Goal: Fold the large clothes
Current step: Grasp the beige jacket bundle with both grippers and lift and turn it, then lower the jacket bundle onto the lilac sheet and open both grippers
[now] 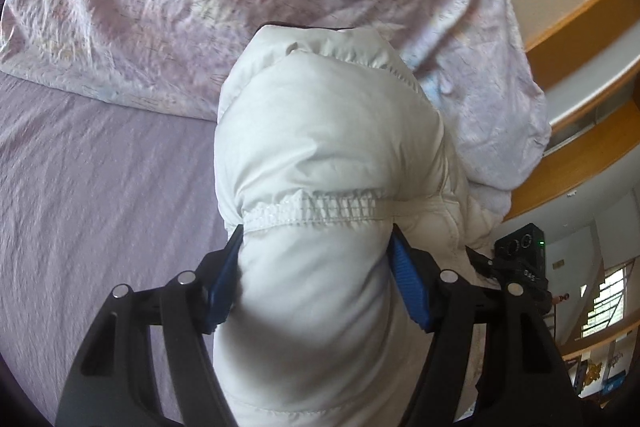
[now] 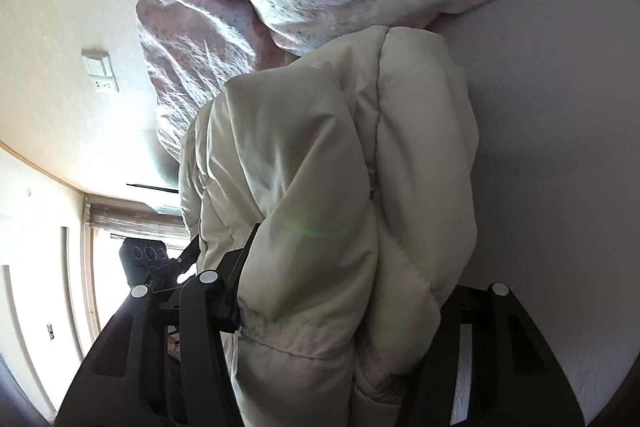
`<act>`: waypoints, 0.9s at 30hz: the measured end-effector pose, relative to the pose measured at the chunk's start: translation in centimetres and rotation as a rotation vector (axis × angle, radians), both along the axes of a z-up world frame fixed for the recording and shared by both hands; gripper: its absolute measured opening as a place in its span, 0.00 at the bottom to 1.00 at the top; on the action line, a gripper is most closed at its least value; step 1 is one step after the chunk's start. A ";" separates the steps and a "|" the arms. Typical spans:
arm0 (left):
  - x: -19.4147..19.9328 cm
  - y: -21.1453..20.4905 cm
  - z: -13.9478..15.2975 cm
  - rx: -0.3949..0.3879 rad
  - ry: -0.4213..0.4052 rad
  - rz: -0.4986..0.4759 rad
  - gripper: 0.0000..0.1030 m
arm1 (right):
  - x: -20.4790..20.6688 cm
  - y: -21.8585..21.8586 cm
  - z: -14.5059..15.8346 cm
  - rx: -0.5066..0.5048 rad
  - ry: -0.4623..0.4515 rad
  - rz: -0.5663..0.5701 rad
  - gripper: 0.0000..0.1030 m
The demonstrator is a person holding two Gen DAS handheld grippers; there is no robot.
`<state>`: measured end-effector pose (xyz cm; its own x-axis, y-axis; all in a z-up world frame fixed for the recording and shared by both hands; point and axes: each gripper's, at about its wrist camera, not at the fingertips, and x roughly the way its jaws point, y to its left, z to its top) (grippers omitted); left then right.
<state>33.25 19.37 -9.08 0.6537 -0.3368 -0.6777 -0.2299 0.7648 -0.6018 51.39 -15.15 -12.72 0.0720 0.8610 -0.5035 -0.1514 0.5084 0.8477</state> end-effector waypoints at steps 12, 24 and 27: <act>1.7 -1.5 -0.5 0.254 0.060 0.088 0.84 | -2.0 -0.6 0.4 -0.241 -0.077 -0.055 0.80; 0.1 -5.4 3.0 0.430 -0.079 0.140 0.89 | -6.4 -2.6 9.5 -0.439 -0.474 -0.112 0.76; 0.3 -7.0 2.9 0.493 -0.096 0.109 0.91 | -7.2 -0.3 10.2 -0.493 -0.557 -0.071 0.66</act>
